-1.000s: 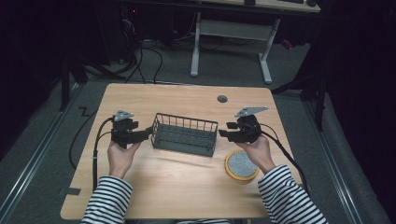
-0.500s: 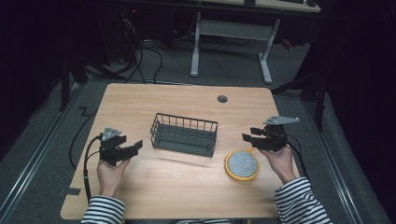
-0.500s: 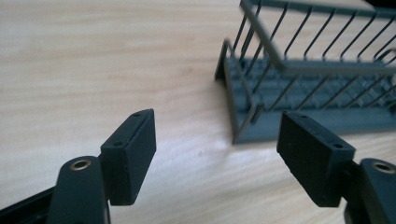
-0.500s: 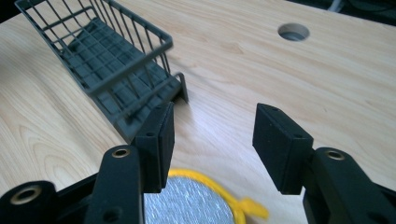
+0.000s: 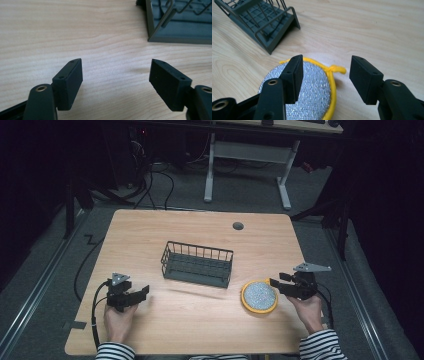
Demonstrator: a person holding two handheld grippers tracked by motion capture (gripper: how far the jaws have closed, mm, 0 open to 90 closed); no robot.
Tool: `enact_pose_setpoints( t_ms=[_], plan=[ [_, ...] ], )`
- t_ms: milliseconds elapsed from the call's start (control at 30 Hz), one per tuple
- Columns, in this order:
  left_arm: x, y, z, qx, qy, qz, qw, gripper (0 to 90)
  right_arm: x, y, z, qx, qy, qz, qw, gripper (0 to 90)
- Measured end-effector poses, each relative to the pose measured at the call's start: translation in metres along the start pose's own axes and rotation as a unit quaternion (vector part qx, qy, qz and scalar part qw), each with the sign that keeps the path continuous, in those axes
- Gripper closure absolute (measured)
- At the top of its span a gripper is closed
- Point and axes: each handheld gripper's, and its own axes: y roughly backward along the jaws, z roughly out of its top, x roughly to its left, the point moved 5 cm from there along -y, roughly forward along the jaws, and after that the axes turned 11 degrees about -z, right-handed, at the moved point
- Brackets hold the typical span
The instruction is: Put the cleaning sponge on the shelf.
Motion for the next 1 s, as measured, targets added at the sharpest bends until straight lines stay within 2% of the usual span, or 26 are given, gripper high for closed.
enact_pose_setpoints(
  t_ms=[67,133,233,300,400,500,733,900,1000],
  plan=[
    [0.002,-0.002,-0.003,0.003,0.0,0.006,1.0,27.4,-0.001,-0.005,-0.011,0.006,-0.007,0.0,1.0,44.6],
    [0.002,-0.004,-0.005,0.007,0.0,0.009,0.9999,27.4,-0.001,-0.007,-0.014,0.01,-0.012,0.0,0.9999,44.6],
    [0.002,-0.006,-0.008,0.003,-0.01,0.017,0.9998,27.3,-0.003,-0.012,-0.024,0.018,-0.023,0.0,0.9996,44.3],
    [0.002,-0.006,-0.009,-0.004,-0.018,0.021,0.9996,27.6,-0.005,-0.015,-0.03,0.021,-0.033,0.001,0.9992,44.2],
    [-0.001,-0.008,-0.01,0.005,-0.032,0.031,0.999,27.0,-0.005,-0.018,-0.033,0.025,-0.042,0.004,0.9988,44.0],
    [-0.005,-0.011,-0.01,0.021,-0.058,0.054,0.9966,26.4,-0.003,-0.021,-0.035,0.024,-0.048,0.01,0.9985,43.7],
    [-0.005,-0.011,-0.01,0.019,-0.055,0.052,0.9969,26.0,0.0,-0.029,-0.037,0.032,-0.058,0.019,0.9977,43.2],
    [-0.005,-0.011,-0.01,0.019,-0.055,0.052,0.997,26.0,0.0,-0.034,-0.038,0.041,-0.053,0.025,0.9974,50.0],
    [-0.005,-0.011,-0.01,0.02,-0.056,0.052,0.9969,26.0,0.0,-0.037,-0.039,0.05,-0.059,0.04,0.9962,55.5]
  ],
)
